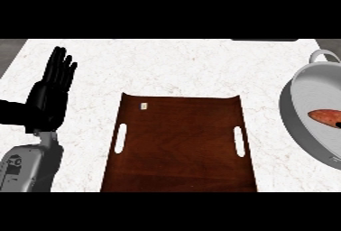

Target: Pick the sweet potato from the tray and place it in the pot

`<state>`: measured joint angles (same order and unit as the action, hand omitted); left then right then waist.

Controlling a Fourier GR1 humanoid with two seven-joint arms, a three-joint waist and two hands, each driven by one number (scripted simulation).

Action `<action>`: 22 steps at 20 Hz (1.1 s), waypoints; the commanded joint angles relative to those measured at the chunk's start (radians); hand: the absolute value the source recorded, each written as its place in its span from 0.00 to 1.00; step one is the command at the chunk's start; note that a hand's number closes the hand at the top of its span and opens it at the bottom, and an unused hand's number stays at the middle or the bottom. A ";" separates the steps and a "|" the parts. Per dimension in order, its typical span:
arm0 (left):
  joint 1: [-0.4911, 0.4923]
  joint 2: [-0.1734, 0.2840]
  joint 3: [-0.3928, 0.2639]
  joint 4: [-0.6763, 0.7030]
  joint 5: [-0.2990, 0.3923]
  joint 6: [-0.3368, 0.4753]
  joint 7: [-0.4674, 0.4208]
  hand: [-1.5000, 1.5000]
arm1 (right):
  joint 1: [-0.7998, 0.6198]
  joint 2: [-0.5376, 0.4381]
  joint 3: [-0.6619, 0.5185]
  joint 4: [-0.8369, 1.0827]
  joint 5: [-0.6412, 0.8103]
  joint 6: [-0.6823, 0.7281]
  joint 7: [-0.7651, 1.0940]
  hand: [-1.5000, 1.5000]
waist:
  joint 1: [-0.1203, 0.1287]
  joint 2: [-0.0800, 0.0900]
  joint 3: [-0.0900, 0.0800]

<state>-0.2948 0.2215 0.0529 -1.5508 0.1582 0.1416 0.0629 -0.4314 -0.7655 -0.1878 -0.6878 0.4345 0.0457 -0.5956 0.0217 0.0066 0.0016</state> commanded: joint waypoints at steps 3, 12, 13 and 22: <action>0.016 0.007 0.014 0.014 -0.001 -0.022 -0.011 0.50 | -0.063 -0.010 -0.059 0.068 -0.073 0.094 -0.158 0.00 | -0.013 -0.004 -0.001; 0.041 -0.016 -0.004 -0.056 -0.008 -0.002 0.031 0.50 | -0.114 0.021 -0.223 0.110 -0.295 0.253 0.015 0.00 | -0.014 -0.006 -0.001; 0.032 -0.009 0.017 0.002 -0.028 0.007 -0.016 0.50 | -0.105 -0.013 -0.256 0.116 -0.334 0.307 0.008 0.00 | -0.023 -0.005 -0.001; 0.035 -0.013 0.016 0.019 -0.014 -0.034 -0.033 0.50 | -0.116 -0.169 -0.387 0.366 -0.419 0.429 -0.127 0.00 | -0.003 0.003 0.002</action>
<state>-0.2754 0.2131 0.0781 -1.5326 0.1525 0.1161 0.0392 -0.5554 -0.8741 -0.5222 -0.4157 0.0508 0.4194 -0.6618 0.0125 0.0065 0.0021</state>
